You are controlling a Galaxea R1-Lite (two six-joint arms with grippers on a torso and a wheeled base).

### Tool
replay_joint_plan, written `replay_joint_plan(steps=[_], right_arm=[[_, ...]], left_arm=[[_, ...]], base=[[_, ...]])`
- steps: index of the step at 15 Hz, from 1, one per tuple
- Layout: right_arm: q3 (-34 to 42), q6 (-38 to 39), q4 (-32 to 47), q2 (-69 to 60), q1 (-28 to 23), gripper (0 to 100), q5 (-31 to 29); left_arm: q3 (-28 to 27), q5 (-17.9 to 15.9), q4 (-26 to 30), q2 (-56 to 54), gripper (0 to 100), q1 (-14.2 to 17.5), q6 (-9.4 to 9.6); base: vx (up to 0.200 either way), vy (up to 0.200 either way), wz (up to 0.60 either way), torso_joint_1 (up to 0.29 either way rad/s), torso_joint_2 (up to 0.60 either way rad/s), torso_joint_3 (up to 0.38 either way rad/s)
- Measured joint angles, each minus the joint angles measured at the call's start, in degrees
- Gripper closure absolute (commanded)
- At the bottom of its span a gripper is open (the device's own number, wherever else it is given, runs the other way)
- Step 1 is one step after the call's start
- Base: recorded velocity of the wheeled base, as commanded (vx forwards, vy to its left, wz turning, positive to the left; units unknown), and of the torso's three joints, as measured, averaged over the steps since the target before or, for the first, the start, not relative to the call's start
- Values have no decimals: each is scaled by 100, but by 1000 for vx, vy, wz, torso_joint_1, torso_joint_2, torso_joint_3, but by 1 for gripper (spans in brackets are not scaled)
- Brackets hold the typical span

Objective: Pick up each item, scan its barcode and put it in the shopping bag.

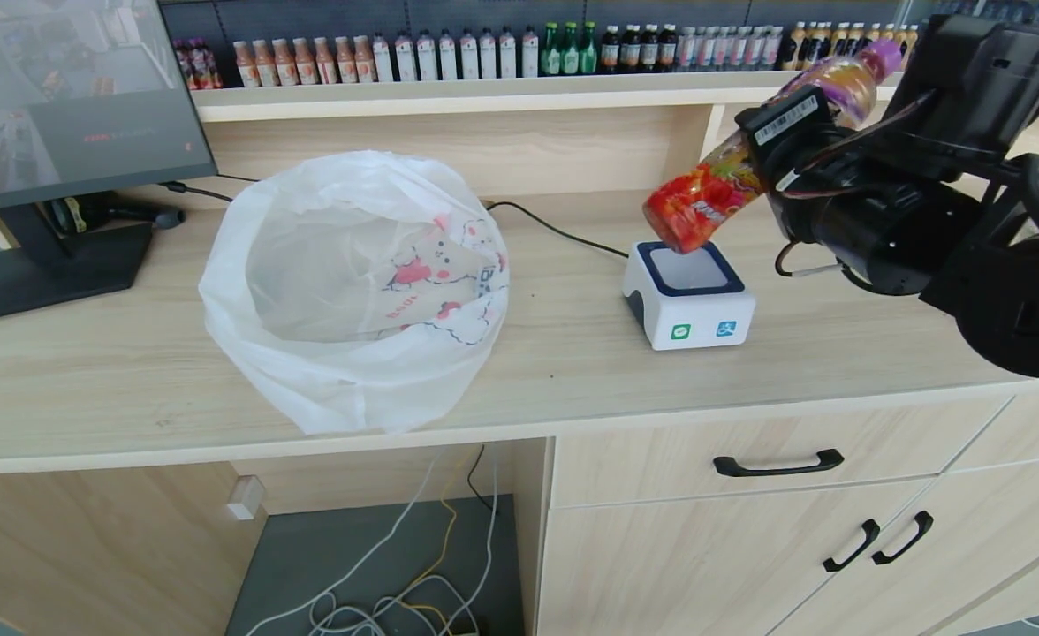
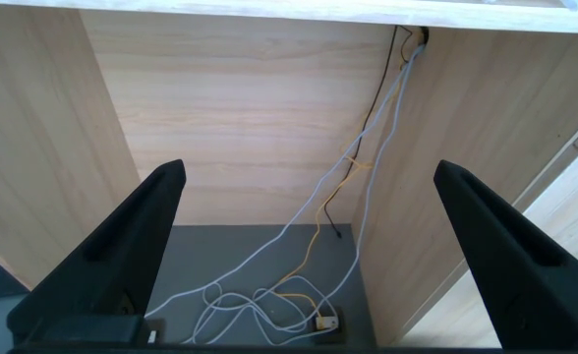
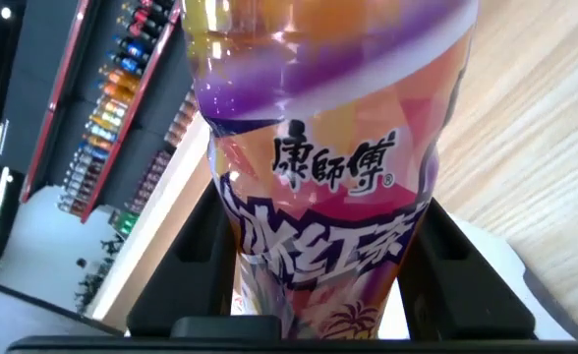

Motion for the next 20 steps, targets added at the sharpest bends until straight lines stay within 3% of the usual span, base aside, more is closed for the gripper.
replay_joint_plan(steps=[6,10,13,18,20], right_arm=[[419,-2921,-852,-400,467,100,-5],[555,-4470,-2037,-534,684,100,266],[1095,-5046,-2789,-560,758,100,786],[2225,-5470,-3762,-581,789,100,1716],[2432,-5441,-4011,-584,795,100,1813]], left_arm=[[0,0,0,0,0,-4,0],[0,0,0,0,0,0,-2],[0,0,-2,0,0,-4,-2],[0,0,0,0,0,7,-10],[0,0,0,0,0,7,-10]], base=[[0,0,0,0,0,0],[0,0,0,0,0,0],[0,0,0,0,0,0],[0,0,0,0,0,0],[0,100,0,1,-1,-1]])
